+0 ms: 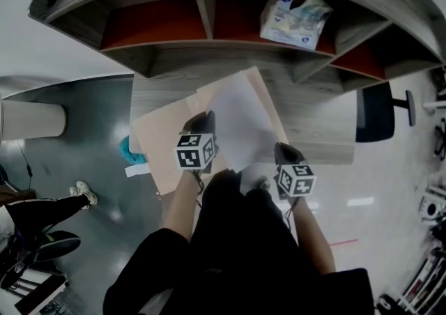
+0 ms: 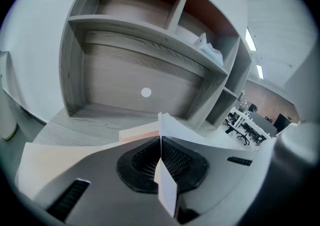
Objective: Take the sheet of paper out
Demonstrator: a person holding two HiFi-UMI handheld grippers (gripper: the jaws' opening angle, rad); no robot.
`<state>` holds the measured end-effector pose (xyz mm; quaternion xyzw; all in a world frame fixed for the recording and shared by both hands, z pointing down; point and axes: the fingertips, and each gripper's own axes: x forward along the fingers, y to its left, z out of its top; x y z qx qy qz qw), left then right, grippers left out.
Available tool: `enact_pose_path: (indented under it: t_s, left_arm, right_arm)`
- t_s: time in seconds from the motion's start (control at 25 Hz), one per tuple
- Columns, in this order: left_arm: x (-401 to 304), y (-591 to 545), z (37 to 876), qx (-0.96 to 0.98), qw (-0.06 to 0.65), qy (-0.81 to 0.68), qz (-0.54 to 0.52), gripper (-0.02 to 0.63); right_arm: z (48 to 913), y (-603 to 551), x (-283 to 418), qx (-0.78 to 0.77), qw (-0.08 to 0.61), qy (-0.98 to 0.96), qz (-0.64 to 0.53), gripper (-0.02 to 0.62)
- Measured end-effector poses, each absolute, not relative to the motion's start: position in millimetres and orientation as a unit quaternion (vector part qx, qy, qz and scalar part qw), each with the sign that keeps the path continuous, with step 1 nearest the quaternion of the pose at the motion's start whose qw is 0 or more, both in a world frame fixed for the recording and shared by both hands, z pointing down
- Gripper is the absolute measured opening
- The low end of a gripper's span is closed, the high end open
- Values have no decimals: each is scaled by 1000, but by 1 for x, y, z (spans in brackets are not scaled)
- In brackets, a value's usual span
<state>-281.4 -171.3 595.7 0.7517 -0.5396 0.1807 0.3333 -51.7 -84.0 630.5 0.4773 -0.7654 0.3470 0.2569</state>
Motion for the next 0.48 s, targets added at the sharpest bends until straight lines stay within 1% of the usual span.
enact_pose_path:
  t_s: [0.24,0.48]
  left_arm:
    - [-276,-150,573,746,310,-565,169,44]
    - [-257,-124,549,751,281,-574,163,44]
  right_arm:
    - [607,-77,-45,479,262,-786,290,17]
    - [586,-58,-31,482,247,-799,259,17]
